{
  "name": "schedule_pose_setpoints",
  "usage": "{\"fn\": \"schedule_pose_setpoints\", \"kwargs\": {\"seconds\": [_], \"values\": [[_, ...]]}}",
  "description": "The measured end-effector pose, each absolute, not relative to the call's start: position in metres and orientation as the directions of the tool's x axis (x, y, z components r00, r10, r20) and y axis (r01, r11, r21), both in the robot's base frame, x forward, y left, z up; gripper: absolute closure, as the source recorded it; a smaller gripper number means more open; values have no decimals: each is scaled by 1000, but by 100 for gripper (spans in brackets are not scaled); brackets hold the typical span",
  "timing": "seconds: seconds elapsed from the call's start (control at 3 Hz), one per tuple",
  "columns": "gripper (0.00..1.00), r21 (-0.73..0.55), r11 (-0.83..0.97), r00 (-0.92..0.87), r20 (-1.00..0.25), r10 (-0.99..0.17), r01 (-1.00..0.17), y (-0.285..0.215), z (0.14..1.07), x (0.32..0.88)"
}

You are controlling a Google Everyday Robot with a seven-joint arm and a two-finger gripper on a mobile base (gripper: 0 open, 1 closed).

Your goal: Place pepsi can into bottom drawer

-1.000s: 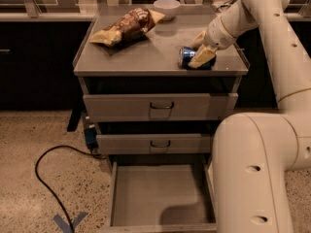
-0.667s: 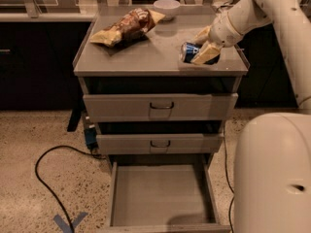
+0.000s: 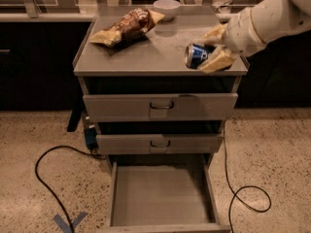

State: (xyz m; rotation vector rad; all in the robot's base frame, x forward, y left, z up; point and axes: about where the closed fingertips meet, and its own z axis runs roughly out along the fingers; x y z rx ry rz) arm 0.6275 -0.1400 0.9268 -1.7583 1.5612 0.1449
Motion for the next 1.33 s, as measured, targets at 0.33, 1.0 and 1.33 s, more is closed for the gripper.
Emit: {"fn": "schedule_pose_setpoints", "kwargs": {"seconds": [0.33, 1.0, 1.33], "values": [[100, -394, 8, 228, -549, -804, -919, -129, 890, 615], [100, -381, 1, 234, -569, -788, -924, -121, 858, 613], [100, -334, 29, 193, -612, -767, -942, -119, 790, 602]]}}
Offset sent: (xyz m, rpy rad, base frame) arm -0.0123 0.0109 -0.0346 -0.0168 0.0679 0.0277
